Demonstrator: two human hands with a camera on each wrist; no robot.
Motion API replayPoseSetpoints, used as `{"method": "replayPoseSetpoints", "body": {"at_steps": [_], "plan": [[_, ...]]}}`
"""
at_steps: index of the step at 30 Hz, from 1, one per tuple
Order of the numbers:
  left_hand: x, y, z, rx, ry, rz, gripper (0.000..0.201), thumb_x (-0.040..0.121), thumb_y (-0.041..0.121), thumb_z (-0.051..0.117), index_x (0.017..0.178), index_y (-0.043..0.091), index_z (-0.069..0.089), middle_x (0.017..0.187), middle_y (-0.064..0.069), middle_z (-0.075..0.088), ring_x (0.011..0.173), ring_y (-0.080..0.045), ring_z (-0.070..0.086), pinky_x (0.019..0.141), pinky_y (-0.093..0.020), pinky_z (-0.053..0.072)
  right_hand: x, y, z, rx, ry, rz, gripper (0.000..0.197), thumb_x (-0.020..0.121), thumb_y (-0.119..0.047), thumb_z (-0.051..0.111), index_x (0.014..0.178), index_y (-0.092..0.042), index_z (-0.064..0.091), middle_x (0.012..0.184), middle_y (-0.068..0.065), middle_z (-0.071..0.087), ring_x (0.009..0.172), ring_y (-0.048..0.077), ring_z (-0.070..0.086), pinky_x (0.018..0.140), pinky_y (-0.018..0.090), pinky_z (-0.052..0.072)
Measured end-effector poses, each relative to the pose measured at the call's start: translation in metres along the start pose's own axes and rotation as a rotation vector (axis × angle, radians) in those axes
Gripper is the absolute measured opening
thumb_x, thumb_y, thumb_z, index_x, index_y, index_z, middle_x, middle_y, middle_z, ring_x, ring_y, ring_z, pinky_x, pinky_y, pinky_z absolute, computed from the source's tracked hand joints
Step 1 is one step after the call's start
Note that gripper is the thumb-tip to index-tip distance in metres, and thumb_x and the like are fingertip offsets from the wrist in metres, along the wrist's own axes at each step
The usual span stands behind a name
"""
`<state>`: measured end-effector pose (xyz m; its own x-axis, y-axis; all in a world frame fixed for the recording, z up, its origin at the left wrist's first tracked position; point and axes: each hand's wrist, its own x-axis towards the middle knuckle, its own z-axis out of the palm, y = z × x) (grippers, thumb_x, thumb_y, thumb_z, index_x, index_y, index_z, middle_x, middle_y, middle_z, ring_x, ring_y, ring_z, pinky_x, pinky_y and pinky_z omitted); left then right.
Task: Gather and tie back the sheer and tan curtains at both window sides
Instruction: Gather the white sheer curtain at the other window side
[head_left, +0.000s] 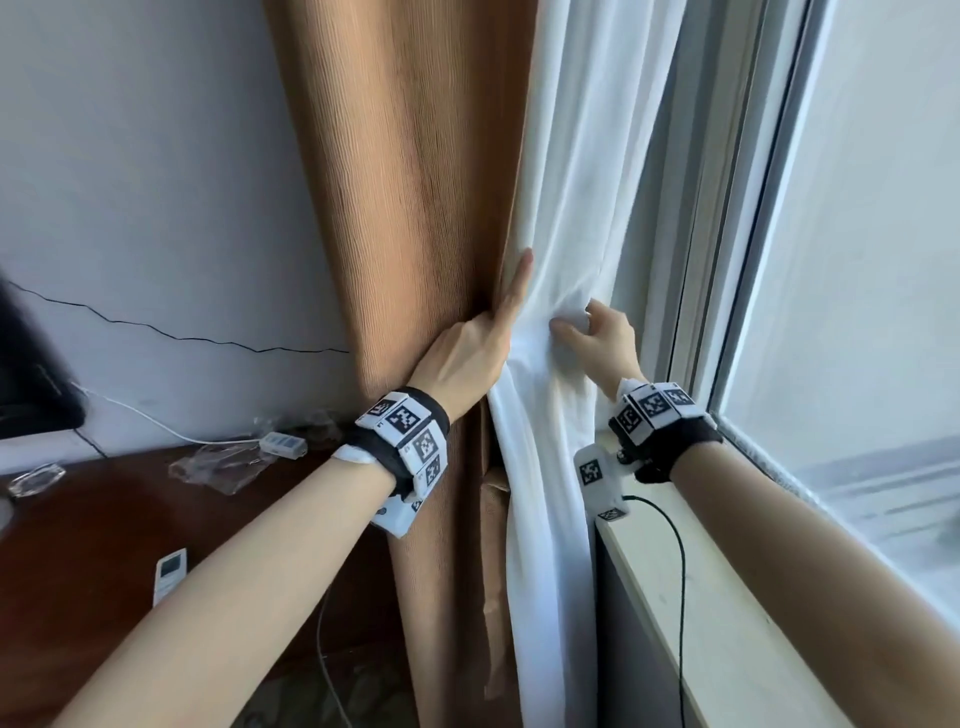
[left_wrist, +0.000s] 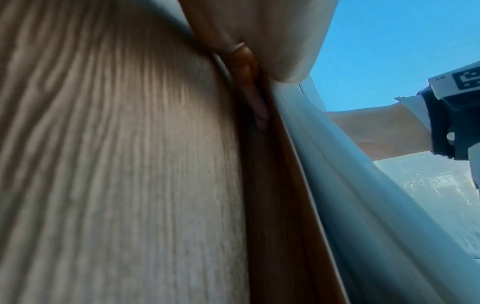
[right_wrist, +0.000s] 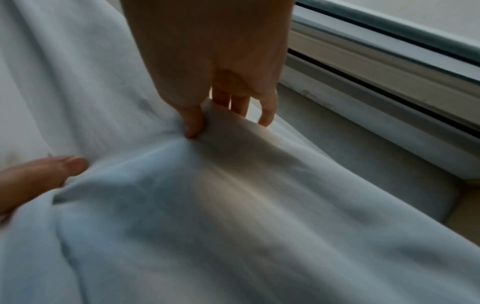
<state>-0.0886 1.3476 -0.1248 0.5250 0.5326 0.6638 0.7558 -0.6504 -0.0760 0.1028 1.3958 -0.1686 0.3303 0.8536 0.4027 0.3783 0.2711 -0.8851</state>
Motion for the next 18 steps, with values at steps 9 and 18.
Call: {"method": "replayPoseSetpoints", "body": {"at_steps": [9,18], "plan": [[0.013,0.003,0.007,-0.061,-0.127,-0.201,0.034,0.087,-0.002,0.044,0.110,0.007,0.067,0.091,-0.029,0.063,0.085,-0.046,0.063,0.075,-0.051,0.054,-0.026,-0.008,-0.023,-0.130,0.095,-0.184,0.020,0.084,-0.023,0.067,0.074,-0.011,0.054,0.060,-0.004,0.056,0.059,0.017,0.049,0.055,0.030,0.040],[0.020,0.019,0.014,-0.359,-0.100,-0.297,0.037,0.082,0.020,0.040,0.103,0.016,0.071,0.089,-0.017,0.070,0.090,-0.037,0.065,0.077,-0.039,0.054,-0.086,-0.031,-0.020,-0.239,0.054,-0.609,0.025,0.080,0.007,0.051,0.105,0.003,0.054,0.106,0.014,0.059,0.086,0.031,0.056,0.070,0.022,0.038]]}}
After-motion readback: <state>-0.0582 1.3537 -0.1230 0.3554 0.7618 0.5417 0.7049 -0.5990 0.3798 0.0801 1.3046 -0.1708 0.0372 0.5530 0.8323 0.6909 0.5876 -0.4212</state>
